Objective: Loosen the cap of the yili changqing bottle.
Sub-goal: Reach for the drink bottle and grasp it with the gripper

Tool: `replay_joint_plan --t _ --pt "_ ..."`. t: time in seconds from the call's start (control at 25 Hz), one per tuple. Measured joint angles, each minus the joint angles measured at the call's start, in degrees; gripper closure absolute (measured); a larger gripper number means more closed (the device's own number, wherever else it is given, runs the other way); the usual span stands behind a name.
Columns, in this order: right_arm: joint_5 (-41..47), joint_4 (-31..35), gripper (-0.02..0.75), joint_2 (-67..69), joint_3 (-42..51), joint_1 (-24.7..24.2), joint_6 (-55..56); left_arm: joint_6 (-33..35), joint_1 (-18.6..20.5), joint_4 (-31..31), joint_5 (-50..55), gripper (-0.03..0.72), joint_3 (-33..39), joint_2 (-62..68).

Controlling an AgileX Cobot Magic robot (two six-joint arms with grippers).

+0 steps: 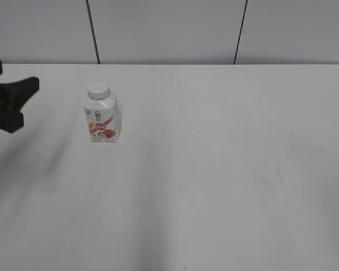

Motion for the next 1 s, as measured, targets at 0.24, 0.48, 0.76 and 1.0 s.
replay_joint_plan --t 0.24,0.48,0.76,1.0 --pt "0.0 0.0 0.192 0.0 0.0 0.0 0.0 -2.36 9.14 21.53 -18.14 0.217 -0.98 15.58" --pt "0.0 0.0 0.192 0.0 0.0 0.0 0.0 -12.66 15.05 46.37 -23.34 0.217 -13.26 26.7" --pt "0.0 0.0 0.192 0.0 0.0 0.0 0.0 -19.93 15.33 55.02 -24.44 0.216 -27.17 36.61" --pt "0.0 0.0 0.192 0.0 0.0 0.0 0.0 -24.29 15.33 56.23 -26.2 0.11 -35.64 43.63"
